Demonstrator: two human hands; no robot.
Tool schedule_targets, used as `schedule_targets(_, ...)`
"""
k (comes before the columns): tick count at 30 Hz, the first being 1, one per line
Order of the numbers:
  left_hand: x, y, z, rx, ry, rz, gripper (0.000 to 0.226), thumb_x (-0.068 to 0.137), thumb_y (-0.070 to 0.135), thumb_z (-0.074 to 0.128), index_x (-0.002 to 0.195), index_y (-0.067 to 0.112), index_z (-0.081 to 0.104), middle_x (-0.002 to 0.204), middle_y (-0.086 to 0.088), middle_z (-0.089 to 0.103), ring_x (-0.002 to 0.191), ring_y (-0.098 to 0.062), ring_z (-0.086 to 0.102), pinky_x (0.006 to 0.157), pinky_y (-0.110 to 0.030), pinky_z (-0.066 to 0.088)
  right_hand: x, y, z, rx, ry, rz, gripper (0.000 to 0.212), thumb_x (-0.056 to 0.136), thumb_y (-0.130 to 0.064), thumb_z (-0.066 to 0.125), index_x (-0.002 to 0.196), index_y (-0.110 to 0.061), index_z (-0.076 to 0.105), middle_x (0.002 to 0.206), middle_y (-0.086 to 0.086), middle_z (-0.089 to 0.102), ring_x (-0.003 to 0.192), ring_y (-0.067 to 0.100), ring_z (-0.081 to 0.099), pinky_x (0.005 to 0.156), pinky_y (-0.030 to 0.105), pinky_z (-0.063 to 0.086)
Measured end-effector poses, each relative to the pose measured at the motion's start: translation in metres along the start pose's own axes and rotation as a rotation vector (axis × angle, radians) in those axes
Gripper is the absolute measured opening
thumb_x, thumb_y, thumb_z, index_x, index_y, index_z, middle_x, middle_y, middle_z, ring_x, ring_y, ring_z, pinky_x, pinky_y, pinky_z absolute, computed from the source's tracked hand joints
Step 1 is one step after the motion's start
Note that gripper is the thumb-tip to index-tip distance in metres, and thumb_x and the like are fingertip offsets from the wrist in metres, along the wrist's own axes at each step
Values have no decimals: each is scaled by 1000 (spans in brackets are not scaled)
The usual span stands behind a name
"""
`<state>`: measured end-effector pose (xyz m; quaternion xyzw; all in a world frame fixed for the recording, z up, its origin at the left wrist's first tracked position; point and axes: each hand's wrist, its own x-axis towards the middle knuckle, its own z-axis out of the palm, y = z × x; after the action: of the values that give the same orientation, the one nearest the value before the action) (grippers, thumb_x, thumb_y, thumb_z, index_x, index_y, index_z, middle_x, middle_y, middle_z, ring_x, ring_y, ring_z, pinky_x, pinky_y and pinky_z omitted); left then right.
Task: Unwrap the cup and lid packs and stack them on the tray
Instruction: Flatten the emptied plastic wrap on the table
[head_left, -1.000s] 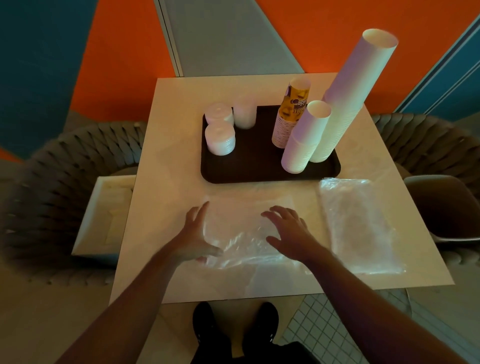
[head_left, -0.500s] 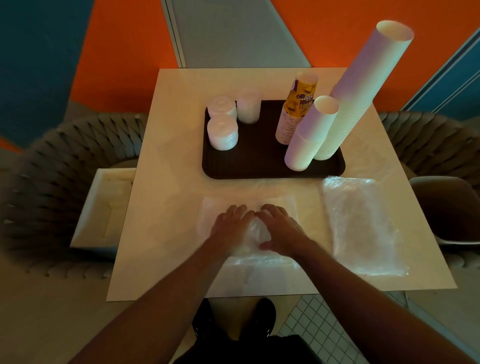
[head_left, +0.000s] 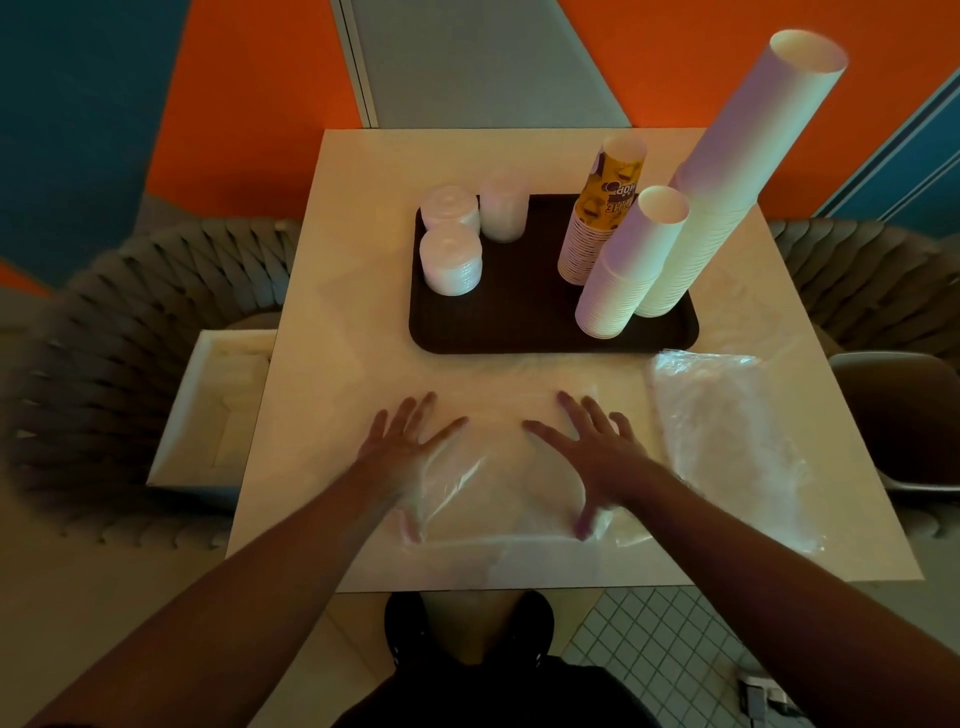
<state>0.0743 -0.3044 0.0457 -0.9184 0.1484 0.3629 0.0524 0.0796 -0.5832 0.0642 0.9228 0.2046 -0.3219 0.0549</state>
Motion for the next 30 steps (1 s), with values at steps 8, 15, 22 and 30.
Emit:
schedule_targets(8, -9, -7, -11, -29, -55, -8, 157, 47, 64, 91, 149, 45, -28, 155, -8, -44, 146, -31, -34, 116, -59, -17, 0, 3, -4, -10, -50, 3, 159, 46, -56, 96, 152, -49, -23, 161, 14, -36, 150, 48, -21, 119, 66, -1)
schedule_targets(15, -32, -17, -6, -495, 328, -123, 80, 86, 56, 67, 153, 39, 28, 167, 1, 8, 153, -21, 6, 121, -46, 13, -9, -4, -32, 208, 166, -74, 78, 86, -40, 74, 153, -36, 34, 160, 0, 34, 144, 26, 34, 115, 48, 28)
schedule_targets(22, -74, -30, 16, -872, 517, -268, 47, 80, 44, 63, 124, 28, 62, 135, 7, 54, 128, -15, 49, 107, -36, 41, 0, -42, -60, 330, 236, -180, 37, 89, -21, 66, 126, -25, 65, 121, -4, 67, 111, 17, 61, 94, 30, 47)
schedule_targets(30, -97, -100, 39, -1066, 628, -388, 21, 94, 16, 63, 114, 21, 68, 111, 10, 59, 103, -7, 52, 84, -21, 37, 49, -130, -92, 330, 253, -229, 34, 91, -21, 63, 124, -26, 65, 126, -3, 64, 121, 18, 56, 102, 33, 43)
